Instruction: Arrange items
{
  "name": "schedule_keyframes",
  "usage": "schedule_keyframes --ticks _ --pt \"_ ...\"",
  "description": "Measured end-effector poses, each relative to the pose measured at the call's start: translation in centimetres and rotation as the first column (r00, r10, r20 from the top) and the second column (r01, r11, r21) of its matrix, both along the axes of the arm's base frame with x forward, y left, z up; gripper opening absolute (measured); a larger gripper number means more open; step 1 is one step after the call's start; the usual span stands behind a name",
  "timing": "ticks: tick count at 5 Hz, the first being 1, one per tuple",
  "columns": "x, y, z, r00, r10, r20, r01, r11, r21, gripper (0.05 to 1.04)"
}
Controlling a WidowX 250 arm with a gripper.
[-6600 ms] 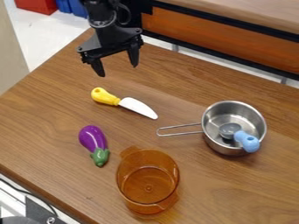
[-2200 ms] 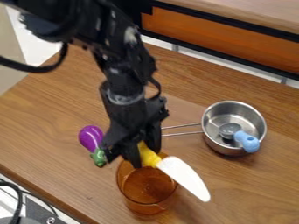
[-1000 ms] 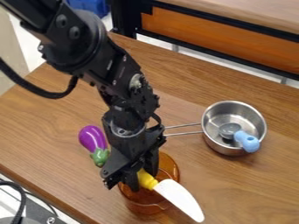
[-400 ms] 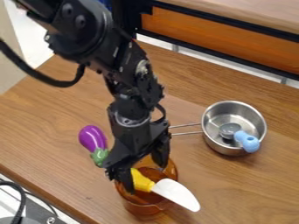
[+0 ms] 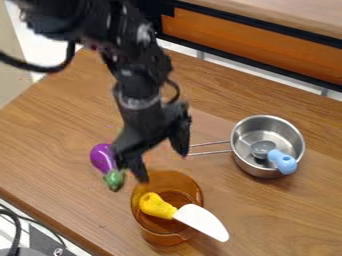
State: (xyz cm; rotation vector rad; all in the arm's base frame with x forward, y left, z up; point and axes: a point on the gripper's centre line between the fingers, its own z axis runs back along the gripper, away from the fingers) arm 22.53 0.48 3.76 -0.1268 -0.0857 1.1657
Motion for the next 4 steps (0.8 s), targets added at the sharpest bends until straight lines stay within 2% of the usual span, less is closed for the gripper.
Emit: schedule_keyframes --ticks 1,2,3,4 --pt "2.1 0.4 0.7 0.962 -0.253 0.102 0.241 0.963 0.118 0.999" --pt "3.2 -1.5 0.8 0.873 -0.473 0.115 0.451 0.875 0.174 0.999" --pt "4.0 -3.7 1.2 0.767 -0.638 0.070 0.621 0.764 0.175 1.000" --pt "4.4 -6.1 1.3 0.682 -0.729 0.053 0.717 0.682 0.147 0.999"
